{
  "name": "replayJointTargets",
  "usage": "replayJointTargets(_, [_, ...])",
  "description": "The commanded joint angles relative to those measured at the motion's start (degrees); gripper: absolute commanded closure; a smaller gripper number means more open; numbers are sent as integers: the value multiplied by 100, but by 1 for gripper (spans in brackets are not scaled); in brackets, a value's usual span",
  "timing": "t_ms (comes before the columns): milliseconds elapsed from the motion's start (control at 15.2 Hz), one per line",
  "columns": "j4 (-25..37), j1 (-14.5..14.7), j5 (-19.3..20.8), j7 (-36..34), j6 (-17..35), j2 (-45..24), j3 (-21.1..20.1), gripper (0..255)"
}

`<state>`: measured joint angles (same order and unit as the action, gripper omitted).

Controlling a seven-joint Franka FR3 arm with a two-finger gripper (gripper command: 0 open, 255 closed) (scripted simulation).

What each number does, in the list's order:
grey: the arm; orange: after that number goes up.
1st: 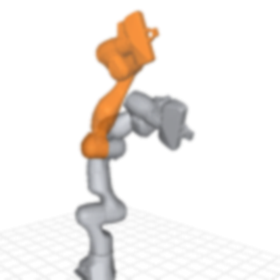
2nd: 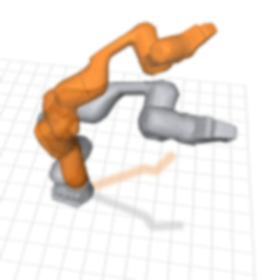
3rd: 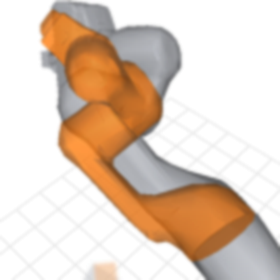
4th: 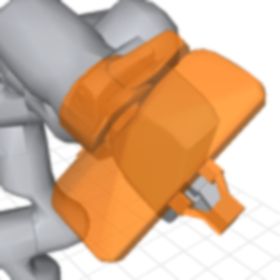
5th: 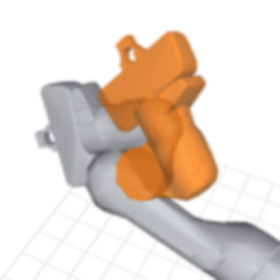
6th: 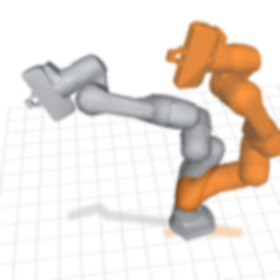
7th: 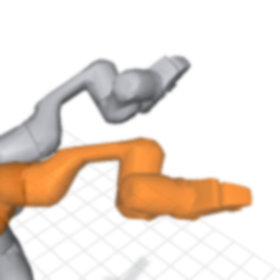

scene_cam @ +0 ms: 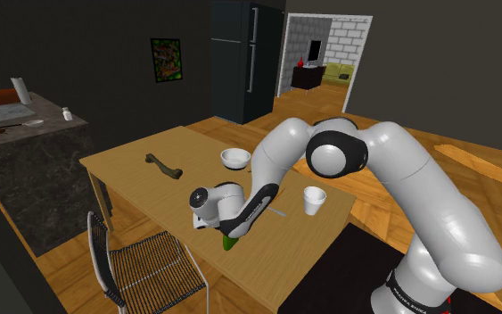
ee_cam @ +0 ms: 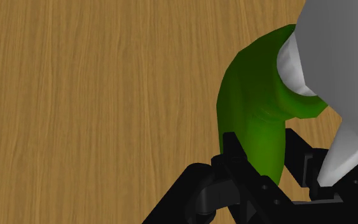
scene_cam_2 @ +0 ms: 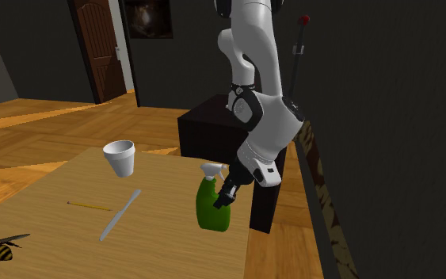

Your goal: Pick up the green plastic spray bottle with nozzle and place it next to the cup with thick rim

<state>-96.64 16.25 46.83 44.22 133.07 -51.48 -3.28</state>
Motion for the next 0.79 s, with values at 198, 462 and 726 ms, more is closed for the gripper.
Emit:
replayJointTargets(198, [3, -1, 1, 0, 2, -2, 1, 255])
replayJointTargets(462, [-157, -33, -59, 94, -105, 280, -49, 255])
replayJointTargets(726, [-296, -65, -127, 196, -220, 553, -101, 255])
